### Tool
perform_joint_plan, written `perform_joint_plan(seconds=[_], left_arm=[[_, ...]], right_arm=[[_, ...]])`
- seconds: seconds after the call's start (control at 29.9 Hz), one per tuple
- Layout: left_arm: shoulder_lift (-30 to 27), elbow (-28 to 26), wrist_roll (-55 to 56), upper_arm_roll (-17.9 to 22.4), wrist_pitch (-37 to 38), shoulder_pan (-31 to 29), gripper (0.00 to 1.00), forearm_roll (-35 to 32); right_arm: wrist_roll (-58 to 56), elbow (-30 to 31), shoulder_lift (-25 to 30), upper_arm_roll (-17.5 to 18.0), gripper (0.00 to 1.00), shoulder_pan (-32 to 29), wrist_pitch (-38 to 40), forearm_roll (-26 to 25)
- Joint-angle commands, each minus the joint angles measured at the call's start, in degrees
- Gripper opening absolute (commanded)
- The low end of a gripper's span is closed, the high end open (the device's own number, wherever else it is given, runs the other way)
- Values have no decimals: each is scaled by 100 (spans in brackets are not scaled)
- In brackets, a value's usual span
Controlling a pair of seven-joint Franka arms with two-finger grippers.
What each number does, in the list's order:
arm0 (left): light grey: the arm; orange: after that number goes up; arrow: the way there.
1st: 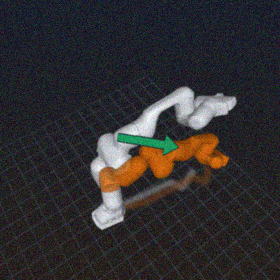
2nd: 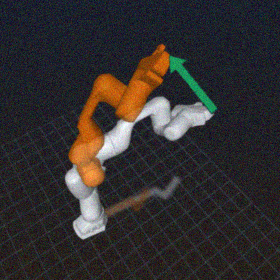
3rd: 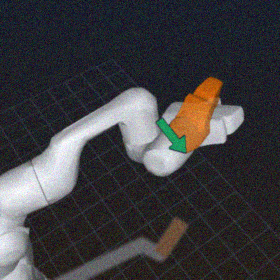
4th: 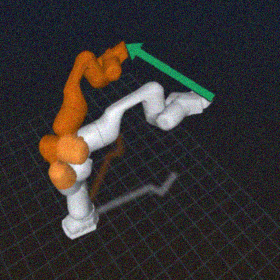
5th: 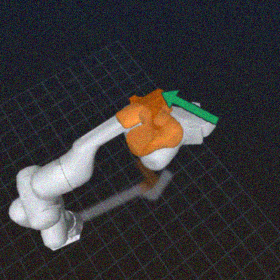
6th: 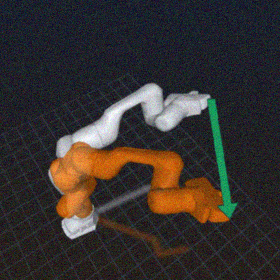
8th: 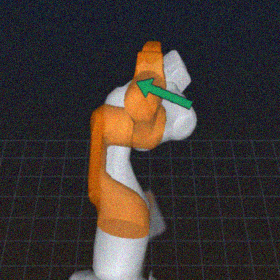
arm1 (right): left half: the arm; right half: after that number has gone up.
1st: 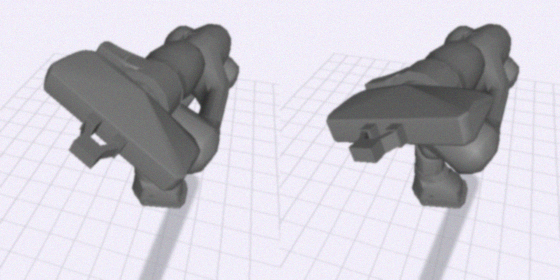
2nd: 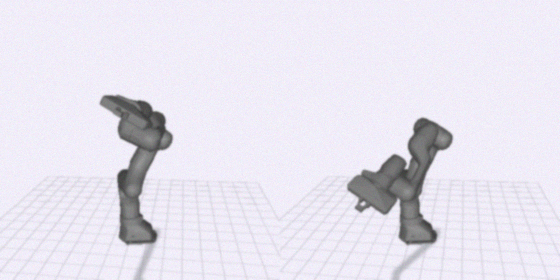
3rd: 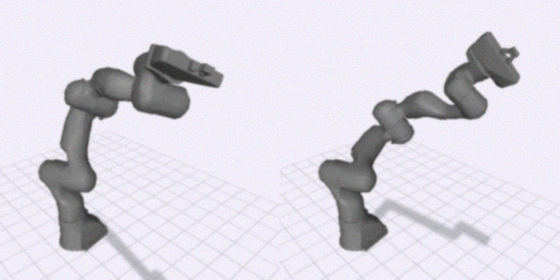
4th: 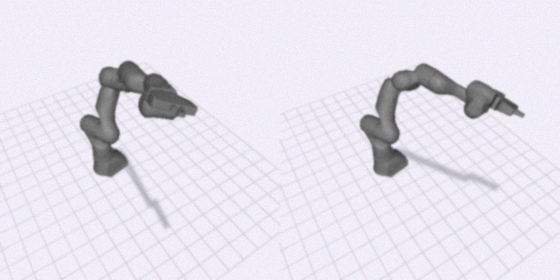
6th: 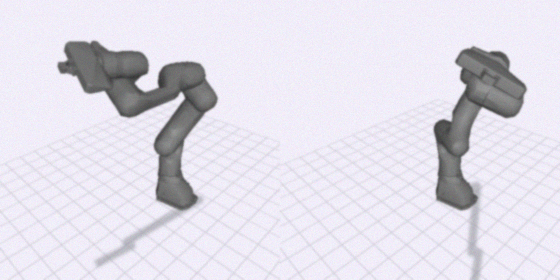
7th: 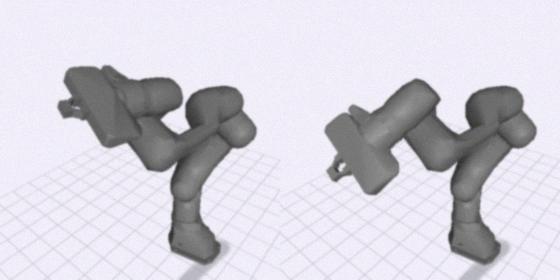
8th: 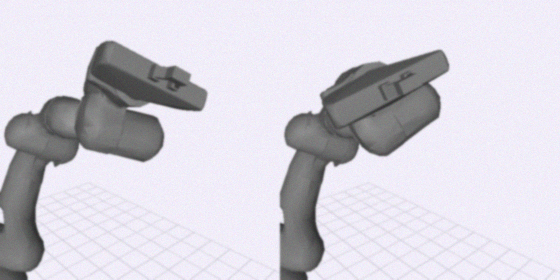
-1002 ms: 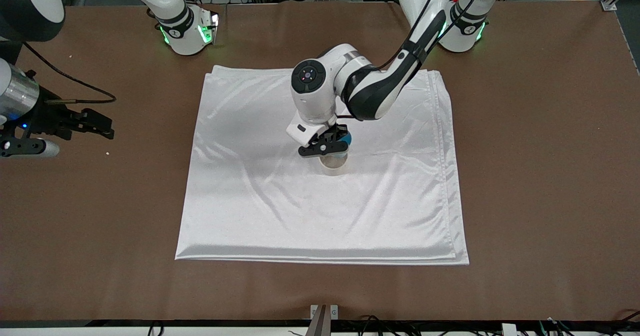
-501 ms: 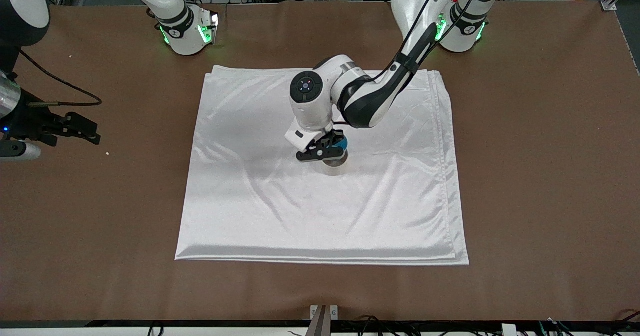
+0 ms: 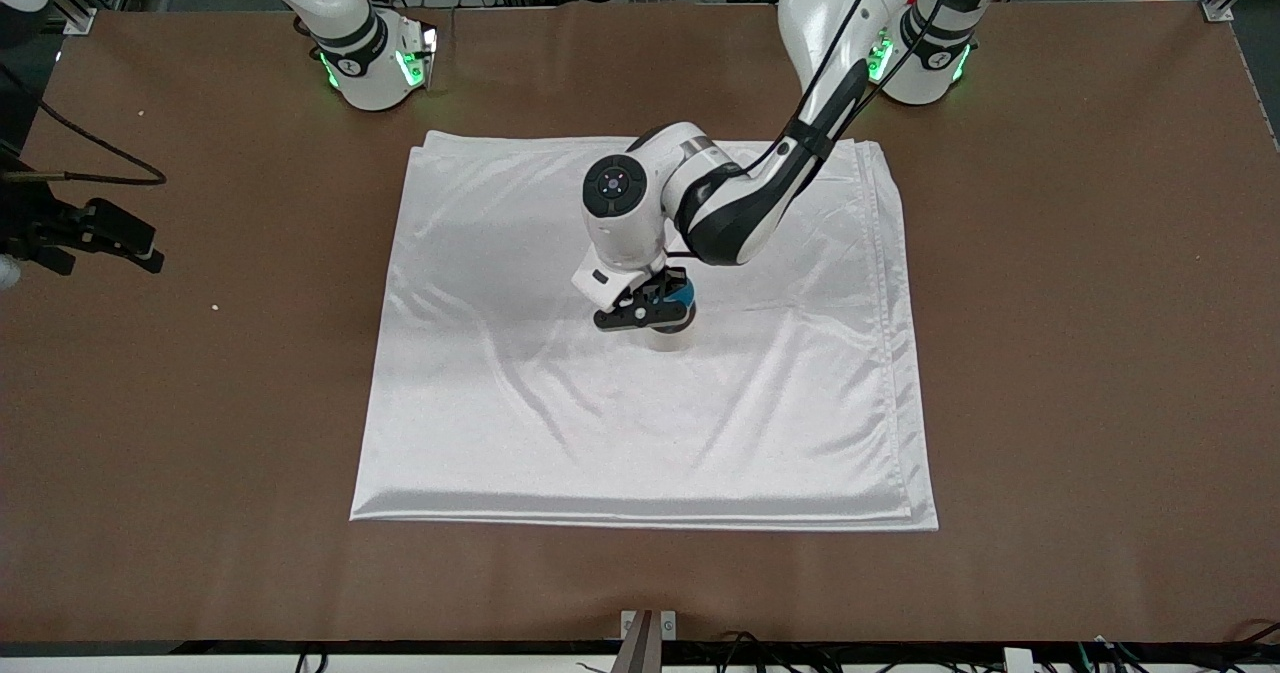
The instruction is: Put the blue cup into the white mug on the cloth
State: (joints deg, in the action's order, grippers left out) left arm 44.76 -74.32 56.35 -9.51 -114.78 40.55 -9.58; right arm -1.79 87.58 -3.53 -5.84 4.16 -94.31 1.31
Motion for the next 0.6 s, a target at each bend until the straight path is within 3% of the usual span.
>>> perform_joint_plan(seconds=[0.0,0.33,0.47,0.57], left_arm=[[33,146,60,72,8,50,17,44],[-81,146,60,72,26,23,31,44],[-274,137,95,81,96,6,42,27],[-441,67,183,116,157,23,57,-17]], right_arm=[[-67,452,371,83,100,-56,-157,-79],[-418,514,432,92,100,-38,-184,-122],[-568,654,511,92,100,-38,-184,-122],[-568,725,538,92,100,-47,-184,-114]])
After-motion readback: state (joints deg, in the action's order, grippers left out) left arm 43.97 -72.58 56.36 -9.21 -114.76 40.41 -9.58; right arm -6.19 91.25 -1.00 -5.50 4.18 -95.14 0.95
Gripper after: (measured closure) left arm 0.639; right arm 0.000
